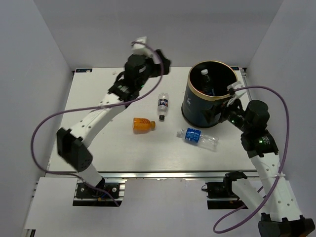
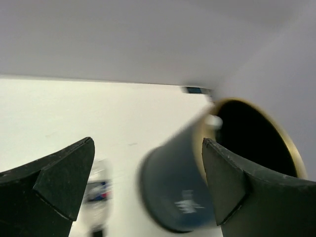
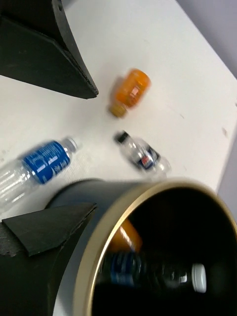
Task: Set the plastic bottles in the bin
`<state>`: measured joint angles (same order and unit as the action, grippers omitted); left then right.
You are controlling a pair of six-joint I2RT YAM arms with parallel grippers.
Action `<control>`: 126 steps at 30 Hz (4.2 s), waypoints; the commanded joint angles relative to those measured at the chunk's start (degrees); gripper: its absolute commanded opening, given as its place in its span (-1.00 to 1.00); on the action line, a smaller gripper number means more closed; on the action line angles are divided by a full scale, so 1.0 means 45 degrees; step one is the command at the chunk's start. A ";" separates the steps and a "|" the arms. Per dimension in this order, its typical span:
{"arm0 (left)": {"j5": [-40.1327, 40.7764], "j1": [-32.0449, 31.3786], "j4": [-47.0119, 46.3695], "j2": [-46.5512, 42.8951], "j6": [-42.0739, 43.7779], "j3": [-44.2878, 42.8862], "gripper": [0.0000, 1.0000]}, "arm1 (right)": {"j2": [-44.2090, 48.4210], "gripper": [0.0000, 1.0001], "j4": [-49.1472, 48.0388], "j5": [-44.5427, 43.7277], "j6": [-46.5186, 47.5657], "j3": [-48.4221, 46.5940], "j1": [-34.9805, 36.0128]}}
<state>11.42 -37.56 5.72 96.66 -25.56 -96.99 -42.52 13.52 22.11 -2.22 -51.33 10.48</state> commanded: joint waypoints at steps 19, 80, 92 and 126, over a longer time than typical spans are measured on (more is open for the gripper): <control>0.7422 0.1706 0.4999 -0.7827 -0.6742 1.0420 0.96 | -0.7950 0.79 0.5197 -1.0123 0.2485 -0.1210 0.7808; 0.1975 0.1745 0.6074 -0.4567 -0.8536 0.9424 0.96 | -0.6293 0.79 -0.3495 -0.9268 0.0571 -0.5643 0.1890; 0.1622 0.1589 0.4902 -0.1951 -1.1252 0.9093 0.96 | -0.5063 0.79 -0.0875 -0.9933 -0.0366 -0.5879 -0.0195; 0.3034 0.0691 0.9218 -0.1381 -1.0882 0.7020 0.96 | -0.3929 0.79 -0.0426 -0.7999 -0.0288 -0.5078 -0.1607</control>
<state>25.82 -34.15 41.56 95.09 -74.76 -66.85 -61.19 12.43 -14.35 -4.03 -72.84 3.40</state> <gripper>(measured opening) 0.982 0.894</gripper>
